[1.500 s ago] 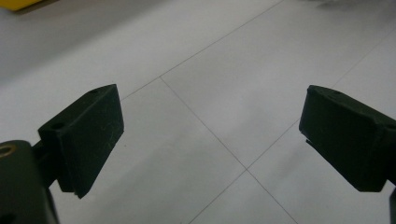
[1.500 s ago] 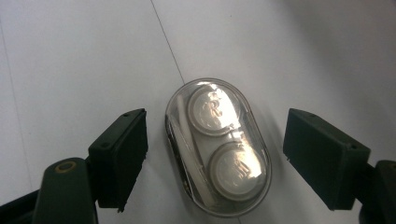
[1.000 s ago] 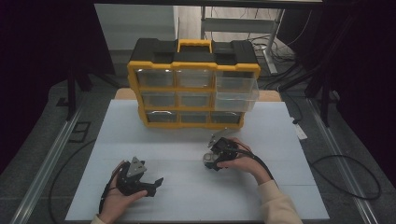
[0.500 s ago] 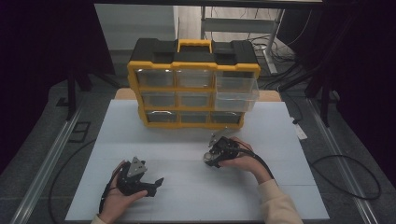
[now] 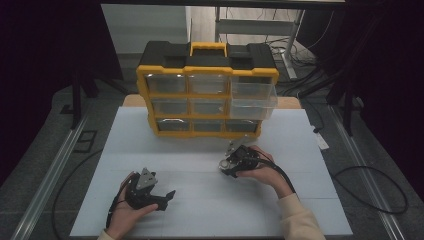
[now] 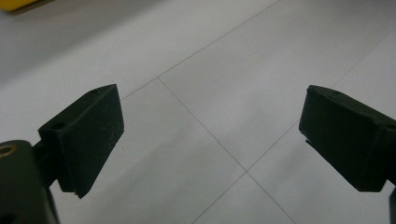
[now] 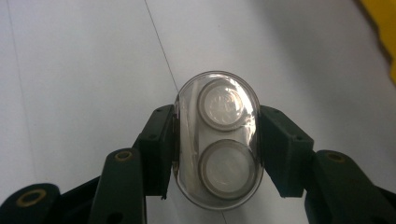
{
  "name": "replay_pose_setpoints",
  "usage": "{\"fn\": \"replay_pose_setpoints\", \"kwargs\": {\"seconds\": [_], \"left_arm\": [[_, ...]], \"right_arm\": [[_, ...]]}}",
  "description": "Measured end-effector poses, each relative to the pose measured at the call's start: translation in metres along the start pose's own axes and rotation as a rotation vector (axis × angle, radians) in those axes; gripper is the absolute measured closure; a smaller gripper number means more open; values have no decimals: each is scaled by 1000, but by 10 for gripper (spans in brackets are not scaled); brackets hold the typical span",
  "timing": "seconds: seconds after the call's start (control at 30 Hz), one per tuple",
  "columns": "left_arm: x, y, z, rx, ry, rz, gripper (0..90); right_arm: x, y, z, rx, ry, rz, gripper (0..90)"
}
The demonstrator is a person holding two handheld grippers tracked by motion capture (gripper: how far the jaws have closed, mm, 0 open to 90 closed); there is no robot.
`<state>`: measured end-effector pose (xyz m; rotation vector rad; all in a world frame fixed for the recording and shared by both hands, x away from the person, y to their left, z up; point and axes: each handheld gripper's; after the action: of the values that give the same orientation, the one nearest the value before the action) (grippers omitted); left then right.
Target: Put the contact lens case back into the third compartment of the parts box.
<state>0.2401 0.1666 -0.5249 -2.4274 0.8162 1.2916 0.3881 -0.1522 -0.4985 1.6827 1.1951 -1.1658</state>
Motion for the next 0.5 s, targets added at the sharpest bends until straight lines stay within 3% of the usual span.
{"fn": "replay_pose_setpoints", "kwargs": {"seconds": [0.5], "left_arm": [[0,0,0,4,-1,1,73]], "right_arm": [[-19,-7,8,54,75,11,489]]}}
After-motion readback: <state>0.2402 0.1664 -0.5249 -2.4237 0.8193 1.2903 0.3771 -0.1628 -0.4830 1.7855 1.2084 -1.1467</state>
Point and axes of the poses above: each handheld gripper's, and its own axes: x roughly forward along the jaws, z roughly out of its underside, y roughly to its right, and after that the axes turned 14 degrees about -y, right-handed
